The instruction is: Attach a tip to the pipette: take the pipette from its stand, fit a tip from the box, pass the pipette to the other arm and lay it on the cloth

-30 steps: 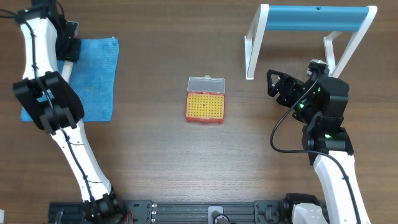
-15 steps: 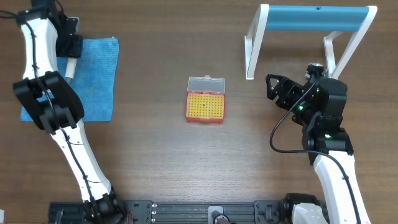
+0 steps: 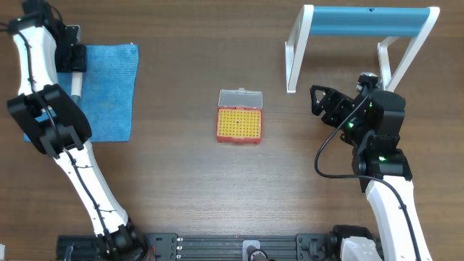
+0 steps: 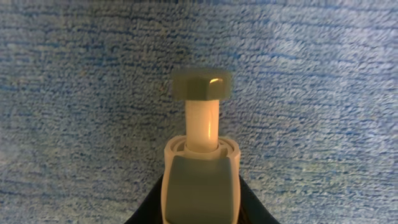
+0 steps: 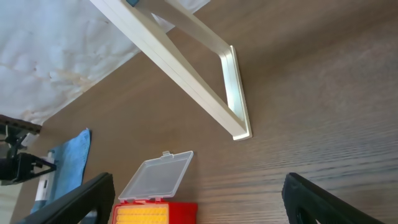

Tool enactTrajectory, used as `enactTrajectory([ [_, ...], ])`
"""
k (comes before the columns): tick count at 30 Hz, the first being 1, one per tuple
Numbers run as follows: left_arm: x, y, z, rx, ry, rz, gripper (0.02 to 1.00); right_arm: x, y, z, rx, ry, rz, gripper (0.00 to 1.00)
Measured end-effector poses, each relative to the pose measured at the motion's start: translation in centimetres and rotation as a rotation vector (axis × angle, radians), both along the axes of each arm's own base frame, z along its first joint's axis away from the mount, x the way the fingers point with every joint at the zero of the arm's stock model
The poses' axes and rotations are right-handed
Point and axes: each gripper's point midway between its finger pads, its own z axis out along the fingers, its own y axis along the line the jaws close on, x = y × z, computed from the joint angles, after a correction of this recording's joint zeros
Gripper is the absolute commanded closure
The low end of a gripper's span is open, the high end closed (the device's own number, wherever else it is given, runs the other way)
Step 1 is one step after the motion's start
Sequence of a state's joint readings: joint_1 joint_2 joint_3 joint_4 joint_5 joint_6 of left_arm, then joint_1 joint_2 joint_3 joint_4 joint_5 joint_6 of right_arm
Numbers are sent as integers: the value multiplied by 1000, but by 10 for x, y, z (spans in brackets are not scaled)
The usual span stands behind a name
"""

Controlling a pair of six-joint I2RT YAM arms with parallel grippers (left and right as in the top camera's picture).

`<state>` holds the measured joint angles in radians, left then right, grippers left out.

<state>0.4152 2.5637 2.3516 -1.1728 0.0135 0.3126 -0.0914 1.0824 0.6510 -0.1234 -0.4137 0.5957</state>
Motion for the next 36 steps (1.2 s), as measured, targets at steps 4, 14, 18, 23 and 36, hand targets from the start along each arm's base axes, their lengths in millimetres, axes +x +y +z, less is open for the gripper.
enactTrajectory([
  [4, 2, -3, -1, -12, -7, -4, 989, 0, 0, 0, 0, -2, 0, 123],
  [14, 2, -5, -1, -23, -10, -6, 991, 0, 0, 1, 0, -3, 0, 123],
  [18, 2, -5, -1, -24, -8, -6, 991, 0, 0, 1, 0, -3, 0, 123],
  [23, 0, -6, -2, -28, 2, -6, 991, 0, 0, 1, 0, -3, 0, 123],
  [36, -3, -7, -3, -36, 11, -4, 176, 0, 0, 1, -1, -3, 0, 123],
])
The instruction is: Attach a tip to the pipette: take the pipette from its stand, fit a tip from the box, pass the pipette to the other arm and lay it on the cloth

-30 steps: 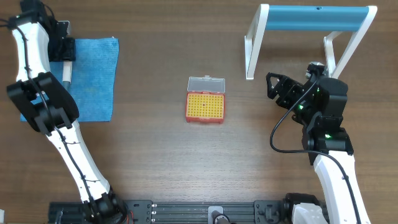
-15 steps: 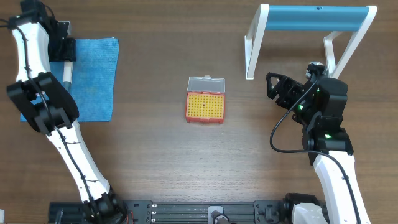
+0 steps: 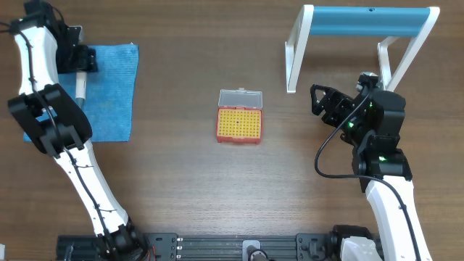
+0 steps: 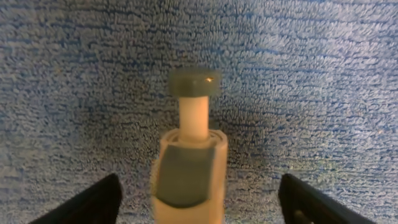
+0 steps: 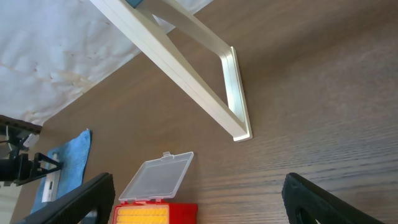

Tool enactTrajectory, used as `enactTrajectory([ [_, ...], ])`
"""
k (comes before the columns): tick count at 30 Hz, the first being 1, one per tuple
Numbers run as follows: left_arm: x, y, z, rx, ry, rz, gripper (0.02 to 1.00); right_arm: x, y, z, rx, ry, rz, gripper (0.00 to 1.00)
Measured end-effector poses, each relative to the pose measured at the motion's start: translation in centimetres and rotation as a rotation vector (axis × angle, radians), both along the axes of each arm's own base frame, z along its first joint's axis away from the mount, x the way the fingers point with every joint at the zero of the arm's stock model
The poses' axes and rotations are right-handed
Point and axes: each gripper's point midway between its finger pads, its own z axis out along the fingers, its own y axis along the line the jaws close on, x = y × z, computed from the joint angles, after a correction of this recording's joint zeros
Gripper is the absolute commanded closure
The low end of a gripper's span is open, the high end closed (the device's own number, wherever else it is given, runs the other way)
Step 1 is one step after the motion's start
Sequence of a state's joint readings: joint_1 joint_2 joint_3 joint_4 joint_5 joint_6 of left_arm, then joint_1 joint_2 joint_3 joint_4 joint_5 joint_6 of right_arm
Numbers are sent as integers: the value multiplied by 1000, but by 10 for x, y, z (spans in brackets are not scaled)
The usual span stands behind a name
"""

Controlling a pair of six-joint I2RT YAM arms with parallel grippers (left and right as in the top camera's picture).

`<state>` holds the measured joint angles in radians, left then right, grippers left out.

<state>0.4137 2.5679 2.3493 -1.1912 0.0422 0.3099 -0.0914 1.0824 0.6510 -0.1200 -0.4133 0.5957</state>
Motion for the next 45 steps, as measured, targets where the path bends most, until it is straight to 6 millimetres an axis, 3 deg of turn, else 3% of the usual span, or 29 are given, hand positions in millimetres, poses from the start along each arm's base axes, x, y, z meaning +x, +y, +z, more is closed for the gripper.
enactTrajectory([
  [5, -6, -4, 5, -11, 24, -2, 172, 2, 0, 3, -2, -17, 0, 123],
  [7, -1, -3, 20, -3, 4, -4, 172, 5, 0, 9, -4, -46, 0, 123],
  [9, 6, -3, 49, 17, -41, -7, 172, 10, -1, 18, -8, -87, 0, 123],
  [12, 5, -11, 113, 41, -115, 4, 172, 14, -2, 25, -13, -124, -3, 123],
  [14, 0, -21, 174, 73, -209, 5, 172, 15, -5, 27, -21, -135, -17, 123],
  [19, -56, -68, 321, 116, -455, 25, 169, 21, -9, 41, -64, -208, -24, 123],
  [23, -99, -113, 405, 122, -661, 6, 169, 20, -15, 74, -151, -342, -39, 126],
  [26, -141, -159, 448, 83, -773, -53, 167, -1, -24, 103, -275, -435, -72, 123],
  [28, -175, -188, 450, 30, -761, -91, 169, -25, -29, 113, -364, -447, -84, 121],
  [30, -207, -205, 432, -20, -690, -96, 169, -47, -30, 115, -422, -441, -79, 121],
  [32, -243, -216, 391, -68, -560, -56, 167, -74, -30, 115, -481, -440, -68, 119],
  [36, -292, -226, 319, -131, -414, 40, 167, -123, -27, 135, -570, -549, -72, 119],
  [41, -325, -227, 272, -220, -556, 182, 167, -172, -25, 138, -633, -651, -98, 121],
  [43, -335, -226, 266, -264, -670, 222, 169, -177, -26, 124, -639, -616, -92, 121],
  [45, -337, -225, 266, -321, -837, 249, 169, -168, -28, 103, -643, -541, -73, 121],
])
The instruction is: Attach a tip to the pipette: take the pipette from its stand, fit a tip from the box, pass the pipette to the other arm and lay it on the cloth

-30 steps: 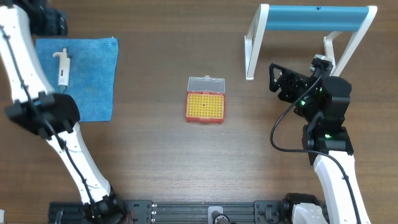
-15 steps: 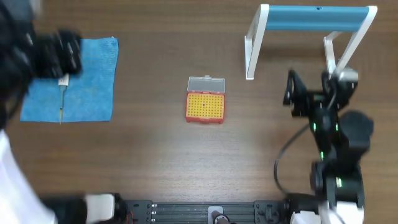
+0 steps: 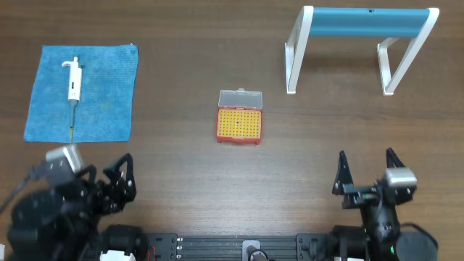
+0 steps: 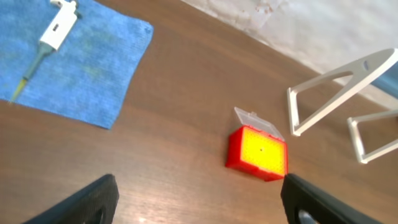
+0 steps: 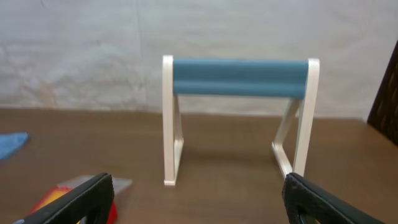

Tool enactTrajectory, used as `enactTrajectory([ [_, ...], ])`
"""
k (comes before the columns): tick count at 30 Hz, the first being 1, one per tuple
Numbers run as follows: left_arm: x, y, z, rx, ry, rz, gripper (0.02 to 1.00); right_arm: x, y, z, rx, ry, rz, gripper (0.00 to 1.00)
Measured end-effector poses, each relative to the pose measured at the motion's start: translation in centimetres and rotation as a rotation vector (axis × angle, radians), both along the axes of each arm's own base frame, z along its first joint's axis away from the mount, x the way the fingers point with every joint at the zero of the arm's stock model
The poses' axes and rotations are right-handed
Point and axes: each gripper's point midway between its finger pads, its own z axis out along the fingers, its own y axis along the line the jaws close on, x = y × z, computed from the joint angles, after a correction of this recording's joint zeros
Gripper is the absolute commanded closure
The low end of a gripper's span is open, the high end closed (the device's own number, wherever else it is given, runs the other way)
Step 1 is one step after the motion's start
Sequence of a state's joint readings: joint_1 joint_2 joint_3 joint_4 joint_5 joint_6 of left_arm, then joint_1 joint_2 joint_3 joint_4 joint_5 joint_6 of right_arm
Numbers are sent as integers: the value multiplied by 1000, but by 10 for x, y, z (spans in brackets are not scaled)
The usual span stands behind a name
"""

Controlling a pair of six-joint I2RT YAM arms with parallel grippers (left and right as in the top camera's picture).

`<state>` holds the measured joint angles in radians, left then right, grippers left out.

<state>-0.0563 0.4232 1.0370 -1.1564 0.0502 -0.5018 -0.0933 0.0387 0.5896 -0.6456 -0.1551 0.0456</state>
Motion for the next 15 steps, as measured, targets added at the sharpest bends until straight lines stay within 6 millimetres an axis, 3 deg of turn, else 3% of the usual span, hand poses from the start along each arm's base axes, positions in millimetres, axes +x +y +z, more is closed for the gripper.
enactTrajectory([
  [1, 9, 1, 3, -12, -97, 15, 169, 5, -2, -10, 1, 34, -7, 119],
  [5, 27, 8, -21, -26, -188, 68, 169, 10, -14, -22, -9, 79, -74, 119],
  [10, 40, 11, -60, -20, -136, 93, 169, 5, -24, -46, -15, 177, -132, 121],
  [15, 34, 13, -101, -4, -9, 100, 169, -11, -25, -88, -15, 360, -147, 121],
])
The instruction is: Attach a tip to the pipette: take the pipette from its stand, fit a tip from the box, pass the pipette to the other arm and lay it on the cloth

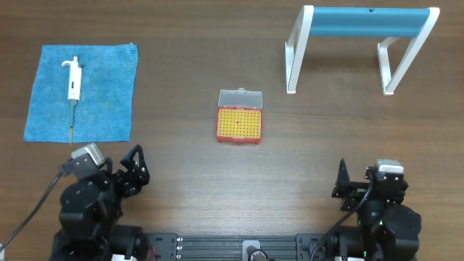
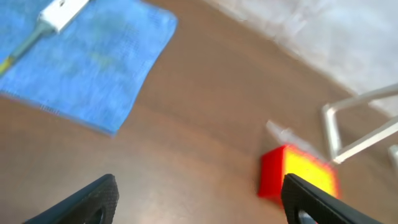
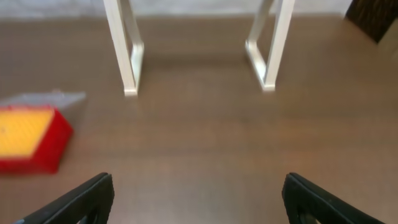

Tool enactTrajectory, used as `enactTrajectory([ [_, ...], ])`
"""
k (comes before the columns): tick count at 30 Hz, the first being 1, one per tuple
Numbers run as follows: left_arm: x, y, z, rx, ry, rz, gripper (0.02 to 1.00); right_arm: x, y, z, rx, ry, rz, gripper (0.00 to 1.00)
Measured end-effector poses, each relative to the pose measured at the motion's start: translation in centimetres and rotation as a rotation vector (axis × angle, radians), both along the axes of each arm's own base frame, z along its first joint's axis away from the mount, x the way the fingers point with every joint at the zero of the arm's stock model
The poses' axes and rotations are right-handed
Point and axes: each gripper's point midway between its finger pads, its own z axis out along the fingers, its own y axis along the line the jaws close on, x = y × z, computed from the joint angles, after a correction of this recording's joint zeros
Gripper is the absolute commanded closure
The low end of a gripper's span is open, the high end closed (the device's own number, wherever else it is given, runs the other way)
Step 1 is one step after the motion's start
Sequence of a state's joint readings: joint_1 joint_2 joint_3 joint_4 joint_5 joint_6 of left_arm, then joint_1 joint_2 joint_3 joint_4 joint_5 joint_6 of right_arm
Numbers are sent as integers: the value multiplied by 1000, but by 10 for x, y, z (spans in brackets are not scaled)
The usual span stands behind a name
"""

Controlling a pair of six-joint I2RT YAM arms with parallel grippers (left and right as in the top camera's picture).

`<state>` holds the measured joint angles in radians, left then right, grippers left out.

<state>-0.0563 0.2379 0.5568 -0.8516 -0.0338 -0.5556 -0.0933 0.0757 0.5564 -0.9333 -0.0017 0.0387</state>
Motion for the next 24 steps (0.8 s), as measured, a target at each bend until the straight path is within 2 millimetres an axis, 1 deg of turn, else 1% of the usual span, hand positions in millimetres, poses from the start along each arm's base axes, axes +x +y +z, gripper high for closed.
enactTrajectory([
  [1, -5, 0, -10, 3, 43, 1, 169, -6, 0, -12, 5, 56, -1, 121],
  [2, -9, 1, -18, 6, 78, 2, 167, -9, 1, -17, 7, 78, -1, 121],
  [4, -16, 1, -28, 9, 126, 3, 169, -12, 1, -23, 9, 105, -1, 108],
  [6, -23, 2, -37, 12, 171, 3, 169, -13, 1, -23, 9, 107, -1, 121],
  [10, -31, 2, -46, 15, 219, 3, 167, -13, 1, -23, 9, 108, -1, 121],
  [13, -32, 5, -47, 12, 226, 20, 169, -13, 1, -23, 9, 108, -1, 121],
  [15, -29, 9, -44, 9, 209, 42, 169, -13, 1, -23, 9, 108, -1, 121],
  [16, -24, 10, -39, 9, 180, 49, 169, -13, 1, -23, 9, 108, -1, 121],
  [18, -3, 12, -14, 22, 33, 56, 169, -13, 1, -23, 9, 108, -1, 121],
  [20, 19, 13, 17, 73, -153, 34, 169, -13, 1, -23, 9, 108, -2, 121],
  [22, 35, 14, 47, 150, -342, 14, 169, -13, 0, -24, 8, 109, -4, 121],
  [24, 43, 14, 70, 229, -503, 4, 169, -13, 0, -24, 8, 108, -4, 121],
])
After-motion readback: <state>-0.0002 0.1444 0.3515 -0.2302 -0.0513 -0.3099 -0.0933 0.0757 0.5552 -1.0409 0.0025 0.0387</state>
